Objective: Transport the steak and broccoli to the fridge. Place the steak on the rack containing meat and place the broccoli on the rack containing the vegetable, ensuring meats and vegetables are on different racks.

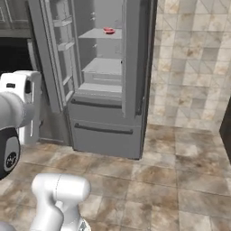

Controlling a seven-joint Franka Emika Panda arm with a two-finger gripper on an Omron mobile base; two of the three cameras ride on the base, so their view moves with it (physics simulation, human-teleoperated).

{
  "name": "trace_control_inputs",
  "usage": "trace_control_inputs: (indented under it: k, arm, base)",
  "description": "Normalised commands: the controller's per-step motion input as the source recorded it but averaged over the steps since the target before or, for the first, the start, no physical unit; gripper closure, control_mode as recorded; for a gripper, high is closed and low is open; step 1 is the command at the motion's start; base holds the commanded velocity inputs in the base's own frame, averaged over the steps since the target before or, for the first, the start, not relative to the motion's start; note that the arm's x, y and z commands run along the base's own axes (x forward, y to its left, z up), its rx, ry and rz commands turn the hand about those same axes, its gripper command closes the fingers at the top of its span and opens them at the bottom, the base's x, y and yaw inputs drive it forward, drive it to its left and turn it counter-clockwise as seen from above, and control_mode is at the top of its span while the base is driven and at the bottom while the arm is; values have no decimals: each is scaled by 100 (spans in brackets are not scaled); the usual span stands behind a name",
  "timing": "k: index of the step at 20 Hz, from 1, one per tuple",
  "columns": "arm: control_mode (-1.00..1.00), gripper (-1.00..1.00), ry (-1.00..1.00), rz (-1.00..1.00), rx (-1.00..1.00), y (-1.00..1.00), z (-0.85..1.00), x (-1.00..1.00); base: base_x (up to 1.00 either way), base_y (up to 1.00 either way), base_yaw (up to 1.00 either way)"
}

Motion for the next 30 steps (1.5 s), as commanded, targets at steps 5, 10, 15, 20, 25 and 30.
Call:
trace_control_inputs:
  k: [5,10,15,20,25,30]
  arm:
    - [100,-100,0,0,0,0,0,0]
    - [100,-100,0,0,0,0,0,0]
    - [100,-100,0,0,0,0,0,0]
    - [100,-100,0,0,0,0,0,0]
    - [100,-100,0,0,0,0,0,0]
    - [100,-100,0,0,0,0,0,0]
  base:
    - [-100,-100,52]
    - [-70,-54,90]
    - [-43,-21,99]
    - [95,-17,18]
    - [91,-9,35]
    - [-17,-3,97]
